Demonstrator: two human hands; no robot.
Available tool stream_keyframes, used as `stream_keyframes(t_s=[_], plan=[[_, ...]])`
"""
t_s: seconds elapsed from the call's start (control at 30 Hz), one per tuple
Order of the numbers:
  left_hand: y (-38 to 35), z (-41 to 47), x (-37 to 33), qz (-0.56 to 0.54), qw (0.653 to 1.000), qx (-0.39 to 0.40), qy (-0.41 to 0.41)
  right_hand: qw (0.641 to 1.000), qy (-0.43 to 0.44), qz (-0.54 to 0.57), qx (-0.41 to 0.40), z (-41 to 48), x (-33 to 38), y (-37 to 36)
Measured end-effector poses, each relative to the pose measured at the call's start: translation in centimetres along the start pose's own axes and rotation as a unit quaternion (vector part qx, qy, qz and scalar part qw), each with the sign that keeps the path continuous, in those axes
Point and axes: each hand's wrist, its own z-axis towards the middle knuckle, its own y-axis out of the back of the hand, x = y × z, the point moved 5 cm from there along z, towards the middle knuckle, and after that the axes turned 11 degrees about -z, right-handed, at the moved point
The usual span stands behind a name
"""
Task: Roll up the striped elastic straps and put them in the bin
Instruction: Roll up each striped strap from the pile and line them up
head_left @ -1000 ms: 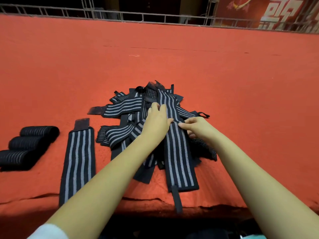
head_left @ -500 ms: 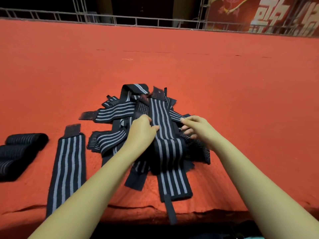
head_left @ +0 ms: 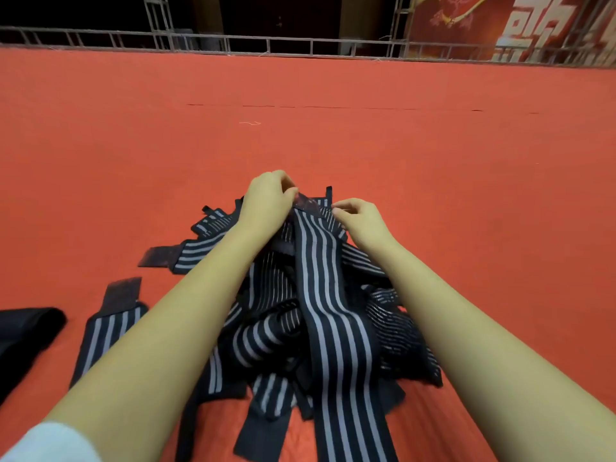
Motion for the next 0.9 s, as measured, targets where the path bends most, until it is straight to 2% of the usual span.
stream_keyframes(t_s=[0.17,0.23,0.47,0.57,0.67,0.77,0.9], plan=[[-4.1,3.8,4.9,0.032,0.992,0.087,0.088,0.997,-0.055,-0.028,0.045,4.6,-0.6,-2.9],[-5.2,3.7,6.7,0.036,0.990,0.109,0.081,0.994,-0.079,-0.023,0.077,5.1,-1.1,-4.1],[-4.9,1.8,7.8,-0.107,0.994,0.000,0.038,0.975,-0.095,0.186,0.075,5.5,-1.1,-5.5],[-4.6,1.5,8.0,-0.161,0.985,-0.032,0.061,0.969,-0.095,0.220,0.063,4.4,-1.1,-5.1],[-4.2,1.4,8.6,-0.160,0.981,-0.059,0.094,0.954,-0.107,0.277,0.033,3.2,-1.5,-4.5],[-3.8,1.2,8.2,-0.139,0.983,-0.050,0.110,0.937,-0.121,0.328,0.020,2.0,-2.3,-2.8],[-4.5,0.4,5.9,-0.167,0.983,-0.010,0.070,0.943,-0.102,0.316,0.030,0.7,-3.0,-0.7]])
